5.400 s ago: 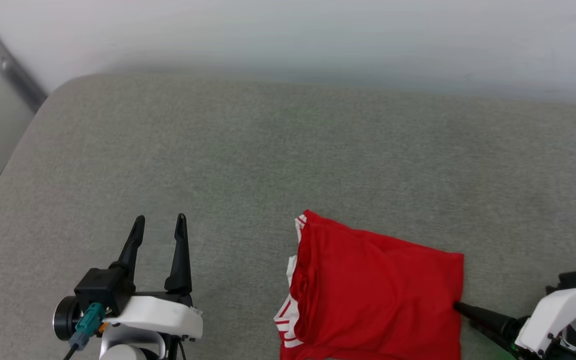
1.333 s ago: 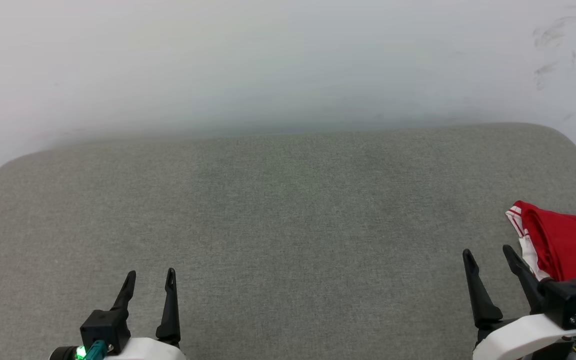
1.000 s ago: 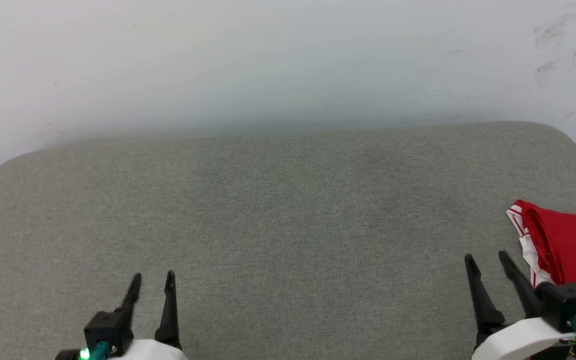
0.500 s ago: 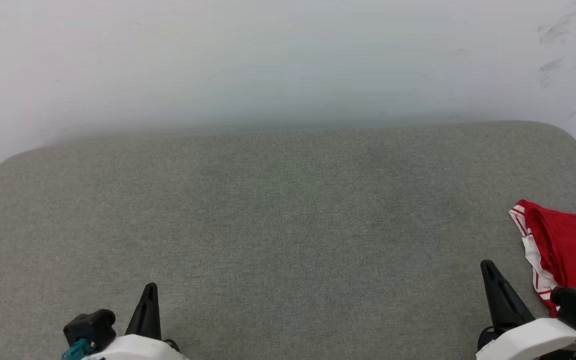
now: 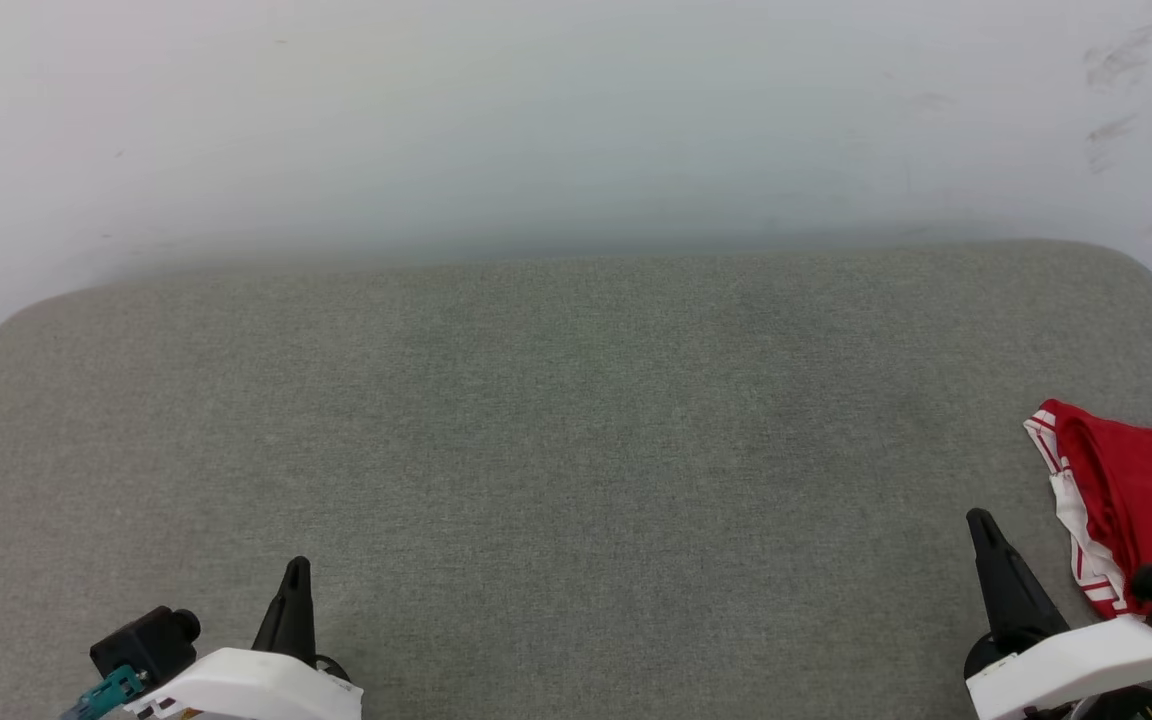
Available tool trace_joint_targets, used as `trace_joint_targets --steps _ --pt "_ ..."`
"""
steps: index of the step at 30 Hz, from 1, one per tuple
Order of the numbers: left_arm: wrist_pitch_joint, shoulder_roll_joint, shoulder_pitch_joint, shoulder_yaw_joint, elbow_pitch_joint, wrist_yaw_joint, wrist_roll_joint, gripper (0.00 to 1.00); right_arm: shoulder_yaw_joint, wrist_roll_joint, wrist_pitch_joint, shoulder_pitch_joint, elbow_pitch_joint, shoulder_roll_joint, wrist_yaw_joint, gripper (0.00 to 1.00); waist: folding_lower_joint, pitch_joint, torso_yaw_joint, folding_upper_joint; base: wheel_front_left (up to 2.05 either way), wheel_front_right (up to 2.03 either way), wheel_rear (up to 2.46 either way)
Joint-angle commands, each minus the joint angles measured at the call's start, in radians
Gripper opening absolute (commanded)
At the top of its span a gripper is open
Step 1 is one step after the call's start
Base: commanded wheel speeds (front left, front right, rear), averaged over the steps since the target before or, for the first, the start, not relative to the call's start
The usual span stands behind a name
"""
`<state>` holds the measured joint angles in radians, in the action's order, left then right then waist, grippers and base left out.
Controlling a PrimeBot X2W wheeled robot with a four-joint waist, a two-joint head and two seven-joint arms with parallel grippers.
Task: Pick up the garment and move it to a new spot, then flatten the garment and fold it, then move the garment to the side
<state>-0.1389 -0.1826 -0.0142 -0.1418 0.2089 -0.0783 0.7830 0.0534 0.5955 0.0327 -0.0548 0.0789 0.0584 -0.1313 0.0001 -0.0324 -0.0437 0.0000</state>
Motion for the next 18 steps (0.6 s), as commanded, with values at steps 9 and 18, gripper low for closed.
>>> trace_joint_targets --steps 9,18 --pt "0.038 0.016 0.043 0.046 -0.005 0.035 0.132 0.0 0.011 0.162 0.012 0.055 0.015 -0.003 0.0 0.0 0.0 0.003 0.004 0.0 0.0 0.0 0.0" --pt "0.068 0.031 0.056 0.076 0.0 0.061 0.232 0.0 0.019 0.284 0.022 0.072 0.037 -0.004 0.0 0.0 0.0 0.007 0.008 0.0 0.0 0.0 0.0"
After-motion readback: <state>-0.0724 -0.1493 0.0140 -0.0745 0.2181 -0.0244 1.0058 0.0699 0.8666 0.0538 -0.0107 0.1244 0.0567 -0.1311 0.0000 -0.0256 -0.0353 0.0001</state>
